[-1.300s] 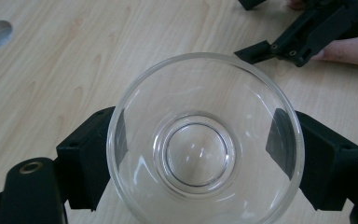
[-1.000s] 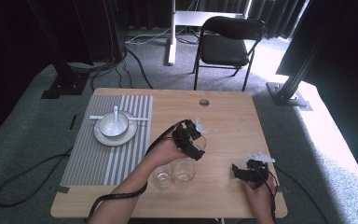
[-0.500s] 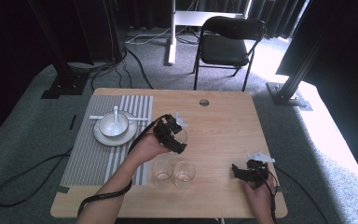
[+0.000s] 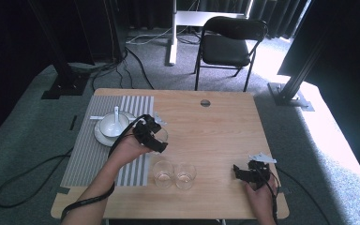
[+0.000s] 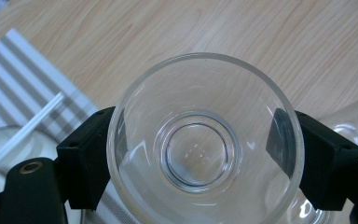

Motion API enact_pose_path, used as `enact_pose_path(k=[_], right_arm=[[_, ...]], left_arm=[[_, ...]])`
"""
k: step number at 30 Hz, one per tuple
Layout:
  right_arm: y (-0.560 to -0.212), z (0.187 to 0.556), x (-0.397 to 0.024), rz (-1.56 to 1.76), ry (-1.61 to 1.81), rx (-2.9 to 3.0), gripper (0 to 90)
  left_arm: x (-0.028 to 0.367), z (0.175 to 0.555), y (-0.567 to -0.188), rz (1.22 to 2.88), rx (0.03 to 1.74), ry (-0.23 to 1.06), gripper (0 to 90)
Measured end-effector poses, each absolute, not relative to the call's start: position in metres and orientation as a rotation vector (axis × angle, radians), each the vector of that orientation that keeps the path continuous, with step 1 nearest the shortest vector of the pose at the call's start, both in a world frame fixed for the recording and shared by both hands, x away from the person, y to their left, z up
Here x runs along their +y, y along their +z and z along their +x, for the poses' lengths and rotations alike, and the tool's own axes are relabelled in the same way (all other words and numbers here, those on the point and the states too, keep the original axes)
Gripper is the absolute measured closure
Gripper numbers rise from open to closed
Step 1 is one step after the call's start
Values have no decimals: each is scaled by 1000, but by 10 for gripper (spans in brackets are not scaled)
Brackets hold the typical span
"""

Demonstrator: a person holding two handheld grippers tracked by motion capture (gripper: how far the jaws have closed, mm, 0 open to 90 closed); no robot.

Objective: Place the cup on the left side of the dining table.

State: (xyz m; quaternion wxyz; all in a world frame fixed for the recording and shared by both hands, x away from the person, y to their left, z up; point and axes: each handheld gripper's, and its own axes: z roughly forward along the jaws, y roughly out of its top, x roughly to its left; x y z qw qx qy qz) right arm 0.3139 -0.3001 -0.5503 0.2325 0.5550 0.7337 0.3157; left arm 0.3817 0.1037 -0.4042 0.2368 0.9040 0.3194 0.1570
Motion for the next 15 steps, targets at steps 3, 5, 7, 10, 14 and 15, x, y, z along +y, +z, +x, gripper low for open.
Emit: enact_pose_path(k=[3,5,7,10,14,15], right_arm=[[-550,314,-300,1526,868,2016,116],[-550,314,-300,1526,868,2015,116],[-550,314,-300,1526,868,2015,116],[-550,314,-300,1526,867,2016,116],[-550,314,-300,1523,867,2016,116],[-550,314,-300,1523,867,2016,116]], left_arm=[[116,381,-405,2473,902,428,181],[125,381,-407,2469,926,439,181],[135,380,-408,2455,942,433,181],[147,377,-411,2465,975,448,182],[161,374,-414,2465,1008,450,181],[165,373,-415,2456,1018,456,181]])
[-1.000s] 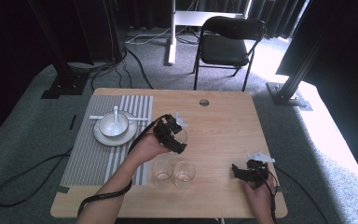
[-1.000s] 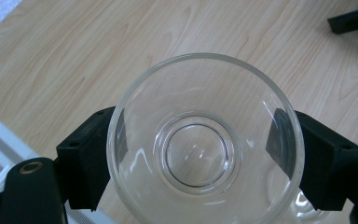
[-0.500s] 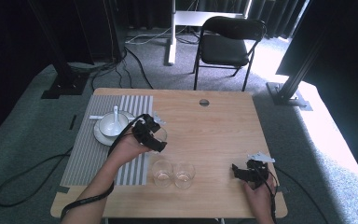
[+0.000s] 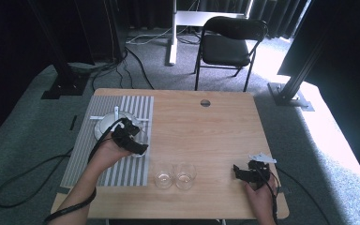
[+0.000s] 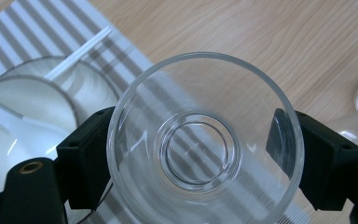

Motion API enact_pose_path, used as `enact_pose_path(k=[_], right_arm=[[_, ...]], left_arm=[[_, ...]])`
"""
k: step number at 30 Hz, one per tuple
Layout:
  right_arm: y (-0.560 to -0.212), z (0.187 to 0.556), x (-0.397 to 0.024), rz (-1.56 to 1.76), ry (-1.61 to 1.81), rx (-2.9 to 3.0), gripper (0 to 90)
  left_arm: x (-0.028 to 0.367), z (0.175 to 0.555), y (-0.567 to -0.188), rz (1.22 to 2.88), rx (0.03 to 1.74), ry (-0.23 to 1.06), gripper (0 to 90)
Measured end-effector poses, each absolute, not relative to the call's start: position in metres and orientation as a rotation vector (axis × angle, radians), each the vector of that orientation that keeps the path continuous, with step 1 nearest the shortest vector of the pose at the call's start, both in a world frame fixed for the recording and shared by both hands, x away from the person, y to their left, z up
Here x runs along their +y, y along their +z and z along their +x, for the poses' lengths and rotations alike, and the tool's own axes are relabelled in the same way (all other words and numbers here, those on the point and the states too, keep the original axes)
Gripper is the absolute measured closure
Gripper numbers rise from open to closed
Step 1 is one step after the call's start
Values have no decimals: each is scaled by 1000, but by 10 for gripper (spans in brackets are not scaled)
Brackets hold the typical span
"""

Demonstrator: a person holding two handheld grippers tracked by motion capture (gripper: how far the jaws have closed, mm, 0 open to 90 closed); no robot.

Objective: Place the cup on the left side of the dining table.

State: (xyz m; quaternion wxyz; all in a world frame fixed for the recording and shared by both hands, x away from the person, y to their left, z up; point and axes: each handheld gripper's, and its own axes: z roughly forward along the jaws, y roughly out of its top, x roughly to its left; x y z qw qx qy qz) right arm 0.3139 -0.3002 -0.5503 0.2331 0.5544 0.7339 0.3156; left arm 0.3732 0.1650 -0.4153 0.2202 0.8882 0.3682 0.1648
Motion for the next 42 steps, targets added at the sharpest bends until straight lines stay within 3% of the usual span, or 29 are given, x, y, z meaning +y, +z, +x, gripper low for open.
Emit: enact_pose_path(k=[19,42], right_arm=[[-550,314,-300,1525,867,2016,116],[-550,314,-300,1525,867,2016,116]], left_arm=[[224,360,-435,2447,1158,463,181],[259,351,-465,2387,1254,422,181]])
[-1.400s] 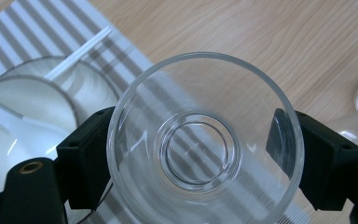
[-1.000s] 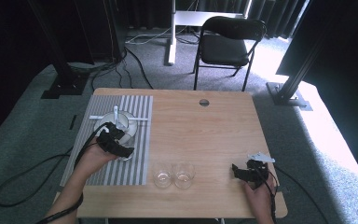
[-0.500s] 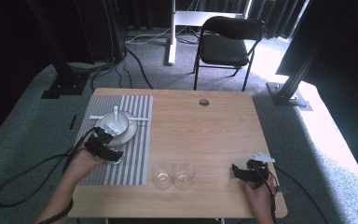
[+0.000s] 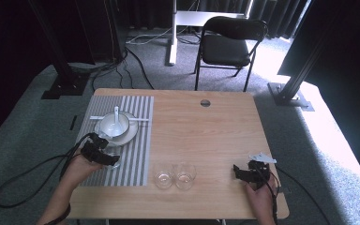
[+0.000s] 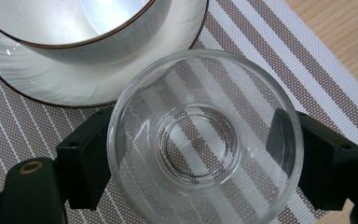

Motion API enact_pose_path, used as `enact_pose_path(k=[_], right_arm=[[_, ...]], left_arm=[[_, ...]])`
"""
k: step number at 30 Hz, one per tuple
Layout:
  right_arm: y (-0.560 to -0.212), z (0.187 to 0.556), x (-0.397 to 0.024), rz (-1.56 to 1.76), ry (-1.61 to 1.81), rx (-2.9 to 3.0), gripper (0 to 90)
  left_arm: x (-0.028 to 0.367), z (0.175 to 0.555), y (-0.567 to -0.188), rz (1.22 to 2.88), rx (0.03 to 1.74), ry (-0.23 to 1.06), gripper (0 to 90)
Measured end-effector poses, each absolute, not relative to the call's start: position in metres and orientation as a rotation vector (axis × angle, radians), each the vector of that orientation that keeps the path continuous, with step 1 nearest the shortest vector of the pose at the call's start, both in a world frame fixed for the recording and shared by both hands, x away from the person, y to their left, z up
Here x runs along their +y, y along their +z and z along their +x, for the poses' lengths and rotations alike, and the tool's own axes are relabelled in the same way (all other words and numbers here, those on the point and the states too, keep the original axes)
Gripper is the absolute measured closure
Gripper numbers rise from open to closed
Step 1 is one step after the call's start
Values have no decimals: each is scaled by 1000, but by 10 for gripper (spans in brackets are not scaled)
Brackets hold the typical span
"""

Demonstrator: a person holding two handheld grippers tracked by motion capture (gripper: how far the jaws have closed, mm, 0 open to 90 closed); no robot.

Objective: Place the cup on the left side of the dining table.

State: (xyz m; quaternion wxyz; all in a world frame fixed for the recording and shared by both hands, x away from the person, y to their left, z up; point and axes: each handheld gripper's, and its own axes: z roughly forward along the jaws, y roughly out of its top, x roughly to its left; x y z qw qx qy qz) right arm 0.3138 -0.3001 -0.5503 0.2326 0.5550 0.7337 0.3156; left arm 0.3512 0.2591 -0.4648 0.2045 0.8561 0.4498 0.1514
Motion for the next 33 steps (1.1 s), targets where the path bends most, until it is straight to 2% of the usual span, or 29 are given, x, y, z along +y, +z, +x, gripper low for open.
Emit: enact_pose_path(k=[16,20,22,25,26,30,33], right_arm=[[-550,314,-300,1525,867,2016,116],[-550,314,-300,1525,867,2016,116],[-550,314,-300,1525,867,2016,116],[-550,314,-300,1525,867,2016,116],[-550,314,-300,1525,867,2016,116],[-550,314,-300,1525,867,2016,116],[-550,314,-300,1525,866,2016,116]], left_arm=[[268,336,-475,2196,1234,506,171],[270,332,-478,2172,1249,524,80],[272,331,-482,2160,1266,481,14],[275,328,-486,2127,1259,471,13],[275,326,-488,2107,1253,522,13],[276,321,-495,2092,1298,586,13],[278,317,-500,2088,1302,574,13]])
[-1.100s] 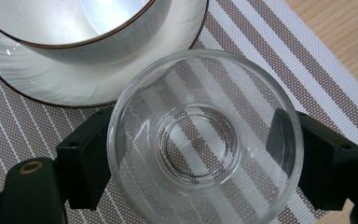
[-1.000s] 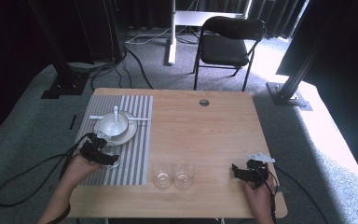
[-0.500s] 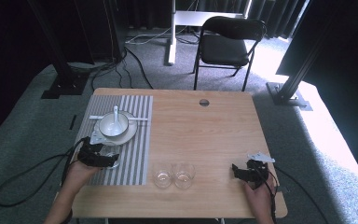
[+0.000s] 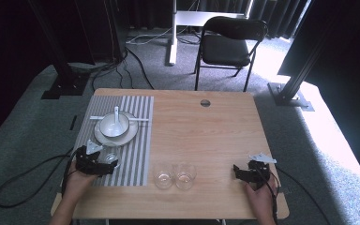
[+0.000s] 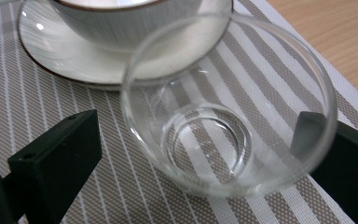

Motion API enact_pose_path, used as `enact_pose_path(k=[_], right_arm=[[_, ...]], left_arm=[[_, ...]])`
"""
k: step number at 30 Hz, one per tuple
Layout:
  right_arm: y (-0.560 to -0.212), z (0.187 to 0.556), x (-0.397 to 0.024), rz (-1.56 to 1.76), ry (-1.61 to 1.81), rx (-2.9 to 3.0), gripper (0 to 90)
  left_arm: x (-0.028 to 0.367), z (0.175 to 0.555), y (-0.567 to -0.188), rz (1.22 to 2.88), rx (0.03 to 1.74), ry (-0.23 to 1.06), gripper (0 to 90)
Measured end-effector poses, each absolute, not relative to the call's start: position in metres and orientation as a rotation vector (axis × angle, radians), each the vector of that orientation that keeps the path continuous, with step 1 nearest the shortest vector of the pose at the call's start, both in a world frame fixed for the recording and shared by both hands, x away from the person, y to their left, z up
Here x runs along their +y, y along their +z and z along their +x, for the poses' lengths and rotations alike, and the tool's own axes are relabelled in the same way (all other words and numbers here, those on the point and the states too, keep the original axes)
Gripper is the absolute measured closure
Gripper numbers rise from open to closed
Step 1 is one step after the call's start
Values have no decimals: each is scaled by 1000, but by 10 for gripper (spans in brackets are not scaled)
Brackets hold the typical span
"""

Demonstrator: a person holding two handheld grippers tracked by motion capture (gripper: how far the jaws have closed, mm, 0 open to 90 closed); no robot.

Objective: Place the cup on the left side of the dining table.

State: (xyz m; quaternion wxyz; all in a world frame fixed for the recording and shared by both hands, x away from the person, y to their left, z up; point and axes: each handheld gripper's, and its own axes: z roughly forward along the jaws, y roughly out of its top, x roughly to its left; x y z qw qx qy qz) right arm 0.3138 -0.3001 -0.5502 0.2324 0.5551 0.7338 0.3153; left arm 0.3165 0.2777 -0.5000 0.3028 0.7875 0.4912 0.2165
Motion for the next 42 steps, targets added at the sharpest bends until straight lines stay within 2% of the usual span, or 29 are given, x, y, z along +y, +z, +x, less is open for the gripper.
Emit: enact_pose_path(k=[7,13,21,26,33,42], right_arm=[[-550,314,-300,1525,866,2016,116],[-550,314,-300,1528,867,2015,116],[-550,314,-300,1529,868,2015,116],[-550,314,-300,1529,867,2015,116],[-550,314,-300,1529,867,2015,116],[-550,314,-300,1529,868,2015,116]], left_arm=[[284,304,-506,2013,1345,529,13],[287,291,-509,2009,1364,591,13],[296,271,-515,2000,1401,580,13],[302,256,-516,1976,1439,638,13],[317,239,-520,1916,1468,628,13],[328,216,-529,1925,1488,644,13]])
